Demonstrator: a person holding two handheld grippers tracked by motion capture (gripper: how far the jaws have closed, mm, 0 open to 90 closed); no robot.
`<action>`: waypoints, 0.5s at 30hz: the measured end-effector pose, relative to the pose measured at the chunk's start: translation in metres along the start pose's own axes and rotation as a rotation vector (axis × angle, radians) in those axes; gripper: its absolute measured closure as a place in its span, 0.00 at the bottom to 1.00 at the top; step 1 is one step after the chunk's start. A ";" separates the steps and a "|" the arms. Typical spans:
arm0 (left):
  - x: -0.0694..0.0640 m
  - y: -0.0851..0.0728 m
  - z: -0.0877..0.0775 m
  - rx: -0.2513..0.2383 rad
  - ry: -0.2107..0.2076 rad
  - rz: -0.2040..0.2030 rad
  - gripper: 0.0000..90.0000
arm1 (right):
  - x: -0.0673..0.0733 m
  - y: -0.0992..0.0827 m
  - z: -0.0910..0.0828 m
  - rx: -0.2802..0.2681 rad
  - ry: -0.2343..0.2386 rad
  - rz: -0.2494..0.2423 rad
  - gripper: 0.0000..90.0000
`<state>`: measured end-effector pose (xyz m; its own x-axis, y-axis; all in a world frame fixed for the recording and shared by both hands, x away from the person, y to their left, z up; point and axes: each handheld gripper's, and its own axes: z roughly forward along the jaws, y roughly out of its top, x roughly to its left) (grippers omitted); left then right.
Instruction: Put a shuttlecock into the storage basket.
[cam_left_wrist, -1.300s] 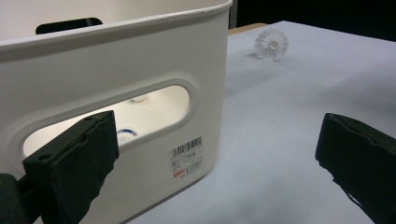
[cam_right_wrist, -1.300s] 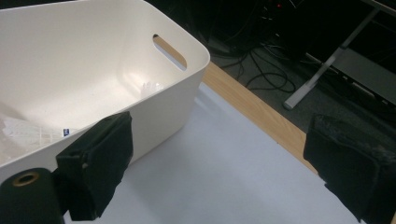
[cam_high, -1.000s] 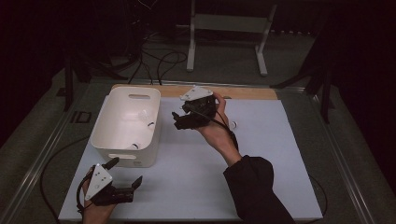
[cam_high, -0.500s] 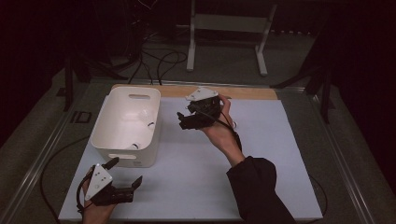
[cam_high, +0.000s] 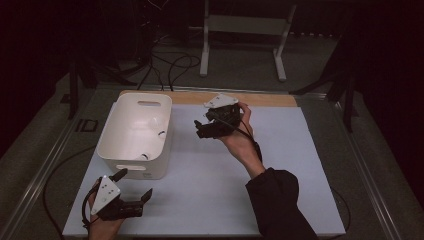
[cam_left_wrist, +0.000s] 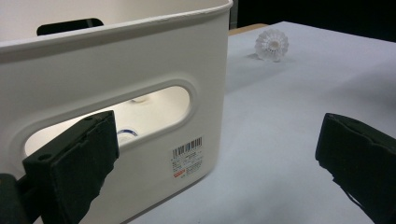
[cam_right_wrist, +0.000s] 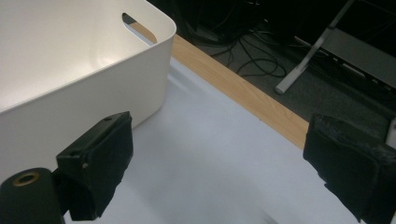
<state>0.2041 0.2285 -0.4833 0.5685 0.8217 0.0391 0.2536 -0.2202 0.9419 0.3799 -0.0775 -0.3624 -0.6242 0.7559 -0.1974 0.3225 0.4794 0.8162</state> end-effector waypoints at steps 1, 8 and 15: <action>0.000 0.000 0.000 0.000 0.000 0.000 0.00 | -0.001 0.000 0.000 0.002 -0.002 -0.001 0.09; 0.000 0.000 0.000 0.000 0.000 0.001 0.00 | -0.004 -0.004 0.002 0.012 -0.005 0.000 0.09; 0.000 0.000 0.000 0.000 0.001 0.000 0.00 | -0.007 -0.005 0.002 0.018 -0.009 0.006 0.09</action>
<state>0.2042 0.2287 -0.4833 0.5679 0.8222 0.0396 0.2537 -0.2206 0.9418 0.3840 -0.0843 -0.3663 -0.6157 0.7629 -0.1974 0.3391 0.4826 0.8075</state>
